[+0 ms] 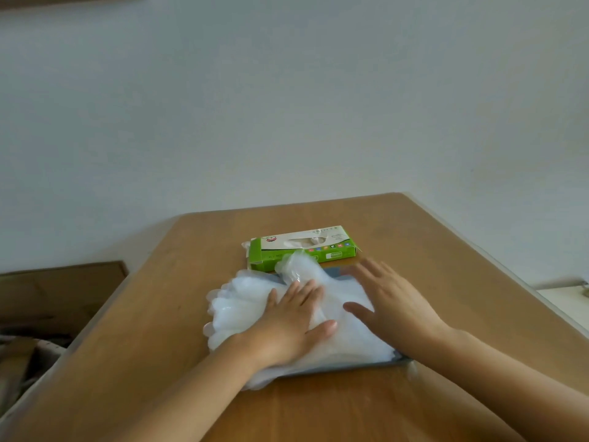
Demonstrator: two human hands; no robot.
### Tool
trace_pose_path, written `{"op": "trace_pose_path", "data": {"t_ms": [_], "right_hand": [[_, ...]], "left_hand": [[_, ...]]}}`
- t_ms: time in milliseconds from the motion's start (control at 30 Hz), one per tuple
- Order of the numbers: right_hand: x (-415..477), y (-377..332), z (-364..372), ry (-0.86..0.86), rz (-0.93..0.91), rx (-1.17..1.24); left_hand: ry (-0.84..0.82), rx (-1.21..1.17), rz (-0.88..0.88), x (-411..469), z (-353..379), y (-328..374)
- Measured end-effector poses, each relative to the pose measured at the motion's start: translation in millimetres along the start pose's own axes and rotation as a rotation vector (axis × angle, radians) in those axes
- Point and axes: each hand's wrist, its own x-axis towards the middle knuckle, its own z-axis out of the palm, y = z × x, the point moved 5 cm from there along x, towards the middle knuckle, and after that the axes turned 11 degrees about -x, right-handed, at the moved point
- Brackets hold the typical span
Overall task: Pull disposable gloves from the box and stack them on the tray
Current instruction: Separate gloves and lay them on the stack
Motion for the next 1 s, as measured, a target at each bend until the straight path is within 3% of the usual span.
{"op": "trace_pose_path", "data": {"t_ms": [133, 300, 400, 500, 700, 1000], "right_hand": [[-8.3, -18.2, 27.2, -0.331, -0.275, -0.012], [-7.8, 2.2, 11.0, -0.581, -0.202, -0.132], [-2.2, 10.6, -5.8, -0.645, -0.154, -0.17], [29.8, 18.0, -17.9, -0.556, -0.105, -0.08], [133.7, 29.5, -3.2, -0.122, -0.13, 0.081], [201.5, 8.5, 72.0, -0.268, -0.289, 0.108]], "left_hand": [[-0.015, -0.009, -0.006, -3.0, -0.2, 1.7], [-0.102, -0.037, -0.07, -16.0, -18.5, -30.5], [-0.157, 0.003, -0.085, -23.8, -40.3, -51.5], [-0.219, -0.065, -0.113, -21.3, -69.3, -64.0], [0.108, -0.309, -0.136, 25.8, -114.5, -87.3], [0.004, -0.359, -0.146, 78.9, -78.8, -115.2]]}}
